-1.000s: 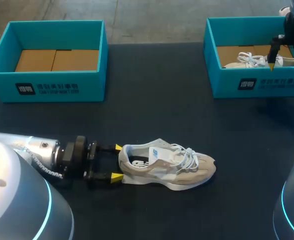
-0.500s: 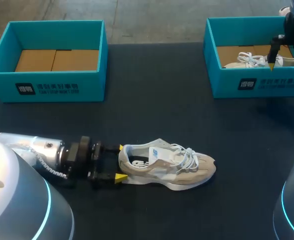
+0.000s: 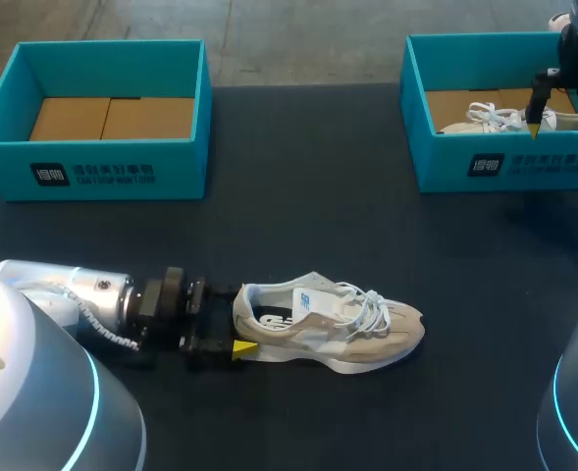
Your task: Take the shoe out of the shoebox, open the shoe tongue, remove and reinsert the insole, then place the shoe into the shoebox
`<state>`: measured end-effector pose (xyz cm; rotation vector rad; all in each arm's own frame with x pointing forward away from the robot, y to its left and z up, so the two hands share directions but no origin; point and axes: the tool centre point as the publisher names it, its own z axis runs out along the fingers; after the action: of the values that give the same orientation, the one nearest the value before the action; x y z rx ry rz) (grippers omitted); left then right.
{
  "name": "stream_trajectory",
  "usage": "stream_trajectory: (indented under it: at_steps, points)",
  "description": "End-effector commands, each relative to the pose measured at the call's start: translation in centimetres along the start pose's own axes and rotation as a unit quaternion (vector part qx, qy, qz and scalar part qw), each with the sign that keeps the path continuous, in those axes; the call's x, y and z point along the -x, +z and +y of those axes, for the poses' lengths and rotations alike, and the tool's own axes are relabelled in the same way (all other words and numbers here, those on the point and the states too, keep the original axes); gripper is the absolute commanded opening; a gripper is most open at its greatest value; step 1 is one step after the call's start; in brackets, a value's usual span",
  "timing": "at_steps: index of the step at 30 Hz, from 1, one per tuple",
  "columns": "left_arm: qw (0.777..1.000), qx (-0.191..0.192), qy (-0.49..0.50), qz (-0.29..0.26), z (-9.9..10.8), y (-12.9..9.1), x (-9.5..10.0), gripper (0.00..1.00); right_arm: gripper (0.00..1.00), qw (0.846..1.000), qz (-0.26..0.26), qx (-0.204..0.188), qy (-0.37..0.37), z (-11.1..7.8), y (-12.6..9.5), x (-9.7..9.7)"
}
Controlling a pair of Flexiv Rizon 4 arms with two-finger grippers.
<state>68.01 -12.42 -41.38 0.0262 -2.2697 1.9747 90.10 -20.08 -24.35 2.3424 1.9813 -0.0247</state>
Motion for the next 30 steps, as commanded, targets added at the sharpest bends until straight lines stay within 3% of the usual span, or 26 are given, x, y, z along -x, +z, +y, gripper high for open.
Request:
stream_trajectory:
  at_steps: [1, 30]
  points:
    - [1.000, 0.002, 0.001, -0.002, 0.1, 0.6, 0.0, 1.00, 1.00, 1.000, 0.000, 0.001, 0.000, -0.1, 0.0, 0.0]
    - [1.000, 0.001, -0.001, -0.005, 0.0, 1.7, 0.1, 1.00, 1.00, 1.000, 0.000, 0.001, 0.000, -0.1, 0.0, 0.0]
